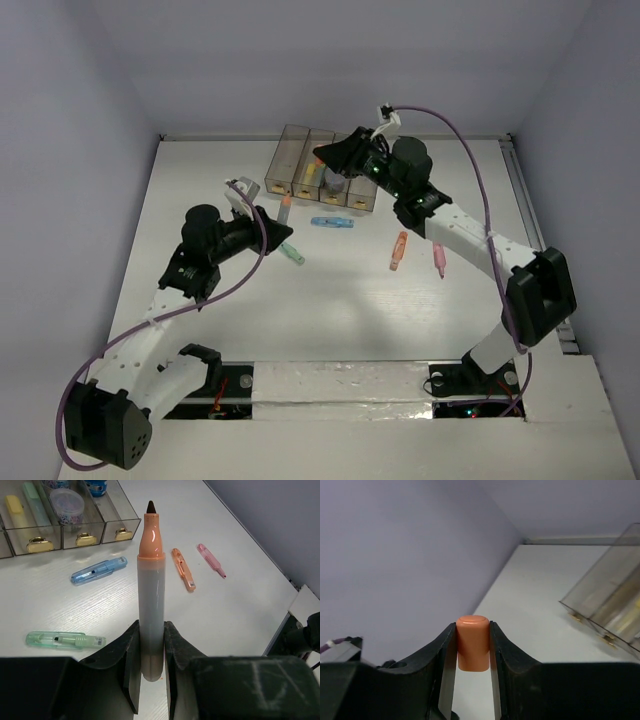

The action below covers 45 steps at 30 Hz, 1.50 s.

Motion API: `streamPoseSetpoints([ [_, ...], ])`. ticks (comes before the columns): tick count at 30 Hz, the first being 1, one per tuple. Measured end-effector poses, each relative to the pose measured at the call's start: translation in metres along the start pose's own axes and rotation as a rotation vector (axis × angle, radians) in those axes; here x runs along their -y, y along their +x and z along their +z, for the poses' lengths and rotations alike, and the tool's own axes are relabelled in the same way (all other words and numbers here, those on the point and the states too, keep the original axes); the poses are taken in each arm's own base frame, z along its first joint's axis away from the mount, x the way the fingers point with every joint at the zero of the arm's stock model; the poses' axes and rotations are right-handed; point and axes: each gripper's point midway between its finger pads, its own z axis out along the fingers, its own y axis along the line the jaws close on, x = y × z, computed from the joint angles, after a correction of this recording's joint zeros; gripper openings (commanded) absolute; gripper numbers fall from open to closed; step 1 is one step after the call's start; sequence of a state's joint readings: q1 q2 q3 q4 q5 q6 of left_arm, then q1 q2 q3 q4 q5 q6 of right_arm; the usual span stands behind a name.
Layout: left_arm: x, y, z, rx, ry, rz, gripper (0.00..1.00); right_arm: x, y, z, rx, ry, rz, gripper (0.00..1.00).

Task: Sort the stationery into containers
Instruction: Pick up the pen cap from the center of the board, then close the pen cap on the pen.

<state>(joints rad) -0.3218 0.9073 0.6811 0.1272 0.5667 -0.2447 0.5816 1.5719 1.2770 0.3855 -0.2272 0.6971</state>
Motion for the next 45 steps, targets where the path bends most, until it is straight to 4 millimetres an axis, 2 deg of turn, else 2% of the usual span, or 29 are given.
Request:
streamPoseSetpoints([
  [3,-0.001,0.0,0.0,0.001,-0.007,-0.001,0.0,-0.015,0.011,0.012,-0.017,-0.057,0.056,0.0],
  [9,-0.006,0.003,0.003,-0.008,-0.022,-0.008,0.0,-0.036,0.049,0.024,-0.08,-0.104,0.123,0.0],
  [18,-0.015,0.003,0.003,-0.008,-0.073,-0.015,0.0,-0.063,0.069,0.033,-0.104,-0.15,0.133,0.0],
  [30,-0.021,-0.001,0.002,0.007,-0.111,-0.013,0.0,-0.057,0.065,0.037,-0.054,-0.099,0.117,0.0],
  [45,-0.017,-0.006,-0.001,0.024,-0.102,-0.003,0.0,-0.055,0.072,0.04,-0.057,-0.086,0.108,0.0],
])
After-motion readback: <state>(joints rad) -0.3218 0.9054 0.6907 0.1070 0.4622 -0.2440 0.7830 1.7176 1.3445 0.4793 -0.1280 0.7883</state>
